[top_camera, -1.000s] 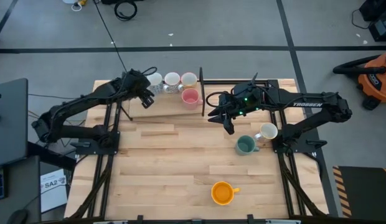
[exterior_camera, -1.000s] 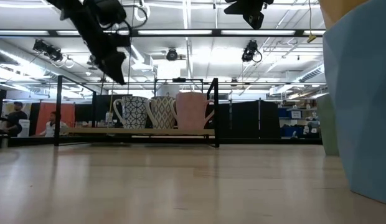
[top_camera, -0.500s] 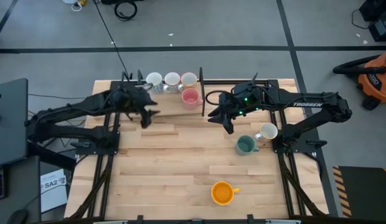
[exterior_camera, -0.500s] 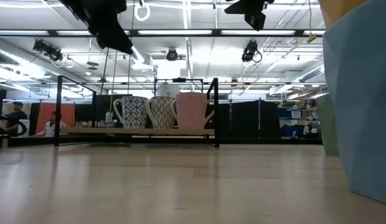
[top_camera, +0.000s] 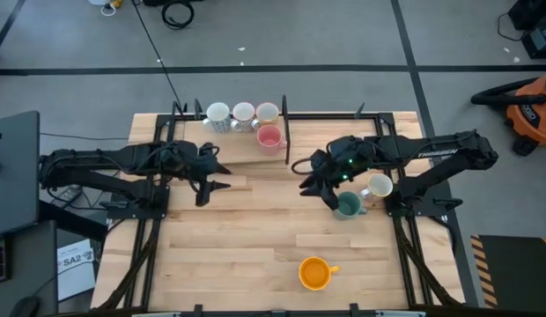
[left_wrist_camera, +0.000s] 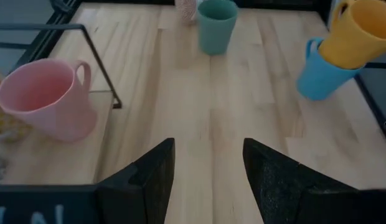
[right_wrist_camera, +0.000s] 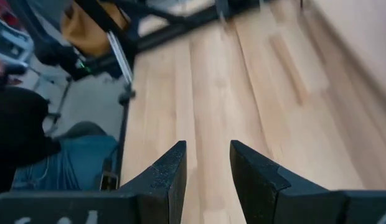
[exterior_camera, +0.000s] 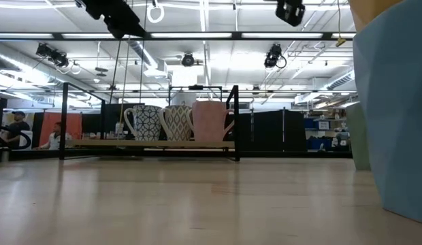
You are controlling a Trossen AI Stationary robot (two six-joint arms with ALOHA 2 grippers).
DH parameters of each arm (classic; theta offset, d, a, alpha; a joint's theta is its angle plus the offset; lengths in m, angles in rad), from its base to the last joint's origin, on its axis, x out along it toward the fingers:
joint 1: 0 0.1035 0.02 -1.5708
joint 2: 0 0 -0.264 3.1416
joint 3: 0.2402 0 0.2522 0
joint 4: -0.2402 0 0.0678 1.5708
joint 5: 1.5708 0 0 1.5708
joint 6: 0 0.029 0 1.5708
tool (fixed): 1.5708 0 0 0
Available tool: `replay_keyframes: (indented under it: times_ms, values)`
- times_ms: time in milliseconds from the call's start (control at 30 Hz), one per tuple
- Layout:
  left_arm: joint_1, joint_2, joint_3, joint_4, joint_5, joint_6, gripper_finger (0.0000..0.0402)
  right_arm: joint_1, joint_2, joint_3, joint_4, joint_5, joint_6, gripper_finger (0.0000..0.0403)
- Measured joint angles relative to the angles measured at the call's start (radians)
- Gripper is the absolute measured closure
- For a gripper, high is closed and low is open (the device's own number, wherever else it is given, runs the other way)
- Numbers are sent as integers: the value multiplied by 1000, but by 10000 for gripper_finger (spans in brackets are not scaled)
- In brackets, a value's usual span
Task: Place coffee mugs
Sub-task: Put the green mug on the shelf
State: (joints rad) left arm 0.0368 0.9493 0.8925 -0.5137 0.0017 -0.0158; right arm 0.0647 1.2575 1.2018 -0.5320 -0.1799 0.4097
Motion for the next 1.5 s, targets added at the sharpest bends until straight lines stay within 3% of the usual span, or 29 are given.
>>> replay_keyframes:
  times_ms: [300,733,1100,1500]
  values:
    - [-27,0,0,6,-1,0,205,60,0,0,-271,130,61,275]
    - [-29,0,0,22,-1,1,205,2,0,-1,-610,207,-114,275]
    - [-29,0,0,24,-1,1,205,-41,-1,-200,-601,212,-115,275]
    - [-29,1,0,24,-1,1,205,-74,-1,-333,-481,143,-72,275]
